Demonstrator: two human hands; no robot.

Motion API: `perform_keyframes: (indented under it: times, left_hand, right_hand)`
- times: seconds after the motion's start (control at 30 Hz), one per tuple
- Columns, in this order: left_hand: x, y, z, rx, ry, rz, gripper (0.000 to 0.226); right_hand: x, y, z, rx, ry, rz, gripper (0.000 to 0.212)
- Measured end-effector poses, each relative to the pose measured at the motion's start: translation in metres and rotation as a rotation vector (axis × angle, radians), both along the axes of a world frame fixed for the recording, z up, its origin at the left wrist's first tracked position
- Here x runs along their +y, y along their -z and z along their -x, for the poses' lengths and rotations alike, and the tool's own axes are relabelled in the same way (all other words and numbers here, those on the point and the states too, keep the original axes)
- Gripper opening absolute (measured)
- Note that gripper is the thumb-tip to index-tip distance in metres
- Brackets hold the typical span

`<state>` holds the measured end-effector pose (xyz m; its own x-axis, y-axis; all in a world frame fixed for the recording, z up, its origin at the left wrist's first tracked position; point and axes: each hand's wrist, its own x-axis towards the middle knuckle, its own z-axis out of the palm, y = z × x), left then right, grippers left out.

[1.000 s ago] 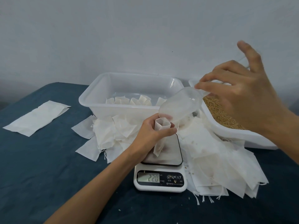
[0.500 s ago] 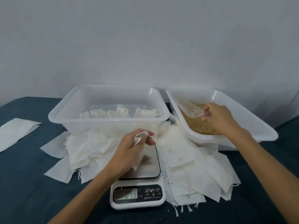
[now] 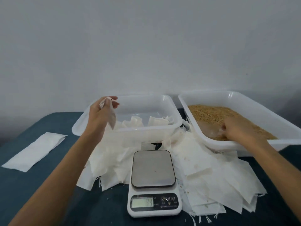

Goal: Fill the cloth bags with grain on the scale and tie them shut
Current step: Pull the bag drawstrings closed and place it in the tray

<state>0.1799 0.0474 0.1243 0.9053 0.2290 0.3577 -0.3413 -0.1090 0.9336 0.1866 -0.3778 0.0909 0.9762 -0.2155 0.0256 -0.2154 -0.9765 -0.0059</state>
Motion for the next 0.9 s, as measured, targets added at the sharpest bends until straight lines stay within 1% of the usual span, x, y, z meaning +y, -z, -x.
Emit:
perform_keyframes:
  times: [0.1, 0.17, 0.23, 0.3, 0.4, 0.43, 0.53, 0.57, 0.63, 0.67, 0.73, 0.77, 0.83, 0.9]
  left_hand:
    - [0.038, -0.007, -0.024, 0.104, -0.012, 0.034, 0.027]
    - [0.055, -0.007, -0.038, 0.166, -0.01, 0.013, 0.029]
    - [0.066, -0.005, -0.052, 0.208, -0.073, -0.126, 0.029]
    - [0.068, -0.002, -0.065, 0.234, -0.109, -0.267, 0.027]
    - [0.064, -0.001, -0.083, 0.292, -0.088, -0.38, 0.02]
    - [0.062, 0.0, -0.09, 0.315, -0.095, -0.461, 0.017]
    - [0.057, 0.005, -0.104, 0.437, -0.163, -0.91, 0.014]
    - [0.056, 0.007, -0.104, 0.497, -0.152, -0.985, 0.013]
    - [0.055, 0.014, -0.104, 0.586, -0.105, -1.043, 0.013]
    - [0.055, 0.016, -0.103, 0.594, -0.104, -1.068, 0.013]
    - [0.056, 0.021, -0.102, 0.585, -0.111, -1.125, 0.018]
    - [0.055, 0.021, -0.099, 0.55, -0.143, -1.145, 0.02]
    - [0.049, 0.02, -0.089, 0.405, -0.23, -1.112, 0.025]
    - [0.039, 0.018, -0.067, 0.18, -0.308, -0.989, 0.025]
  right_hand:
    - [-0.001, 0.002, -0.001, -0.016, -0.009, 0.027, 0.013]
    - [0.001, 0.003, -0.002, -0.01, -0.008, 0.043, 0.02]
    - [0.002, 0.004, -0.003, -0.004, -0.008, 0.048, 0.022]
    - [0.003, 0.002, -0.002, -0.006, 0.003, 0.051, 0.016]
    - [0.004, 0.001, 0.001, -0.019, 0.001, 0.061, 0.01]
    - [0.004, 0.001, 0.002, -0.015, 0.002, 0.052, 0.009]
    - [0.006, 0.001, 0.004, -0.016, 0.006, 0.018, 0.013]
    - [0.006, 0.0, 0.004, -0.019, 0.003, 0.003, 0.014]
    - [0.009, -0.001, 0.004, -0.016, 0.01, -0.017, 0.013]
    - [0.009, -0.001, 0.005, -0.01, 0.02, -0.028, 0.013]
    - [0.009, -0.001, 0.005, 0.001, 0.033, -0.048, 0.014]
    - [0.01, -0.002, 0.006, 0.01, 0.034, -0.05, 0.014]
    - [0.012, -0.006, 0.008, 0.009, 0.026, -0.046, 0.011]
    - [0.015, -0.009, 0.012, 0.005, 0.017, -0.048, 0.009]
